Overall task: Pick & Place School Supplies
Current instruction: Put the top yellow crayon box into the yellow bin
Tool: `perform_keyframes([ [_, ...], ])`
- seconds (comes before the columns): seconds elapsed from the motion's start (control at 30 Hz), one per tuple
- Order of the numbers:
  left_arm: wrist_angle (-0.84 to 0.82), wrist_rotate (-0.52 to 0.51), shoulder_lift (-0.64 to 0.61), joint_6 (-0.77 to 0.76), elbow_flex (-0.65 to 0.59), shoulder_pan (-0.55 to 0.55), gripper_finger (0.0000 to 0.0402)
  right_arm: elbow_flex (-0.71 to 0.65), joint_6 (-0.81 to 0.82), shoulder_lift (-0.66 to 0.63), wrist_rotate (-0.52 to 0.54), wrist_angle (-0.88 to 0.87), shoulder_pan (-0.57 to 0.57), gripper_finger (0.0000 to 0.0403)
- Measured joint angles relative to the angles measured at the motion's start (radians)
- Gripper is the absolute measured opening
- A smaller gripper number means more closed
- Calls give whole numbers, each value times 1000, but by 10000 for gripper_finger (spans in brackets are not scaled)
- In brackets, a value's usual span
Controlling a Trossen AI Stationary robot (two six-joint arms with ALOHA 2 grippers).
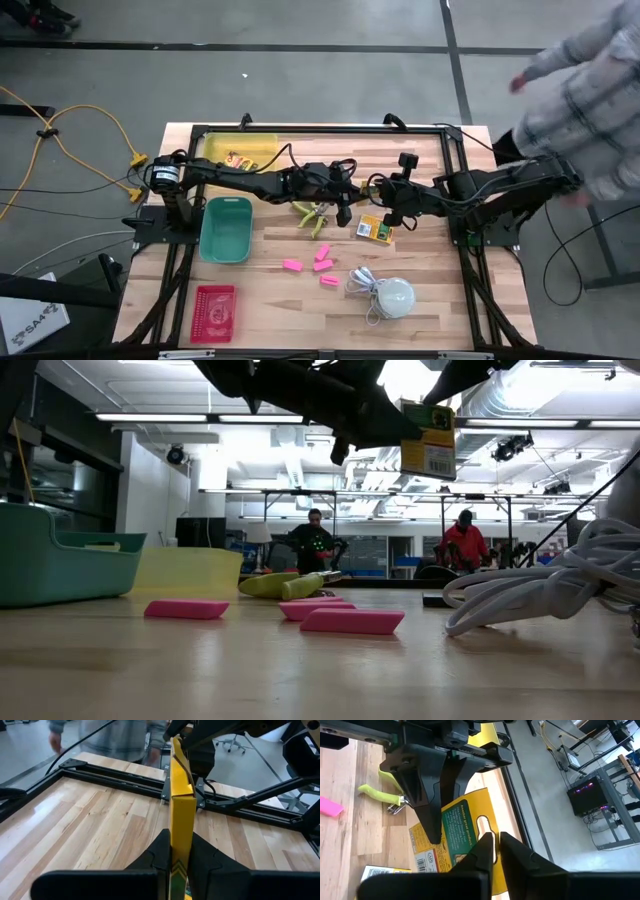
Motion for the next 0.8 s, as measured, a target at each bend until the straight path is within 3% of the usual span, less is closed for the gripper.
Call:
perform_keyframes([
  [0.43, -2, 0, 1, -35, 0, 0, 26, 0, 2, 0, 14, 0, 0, 126],
  [0.8, -7, -11, 0, -65, 0, 33, 26, 0, 9, 1, 14, 16, 2, 161],
])
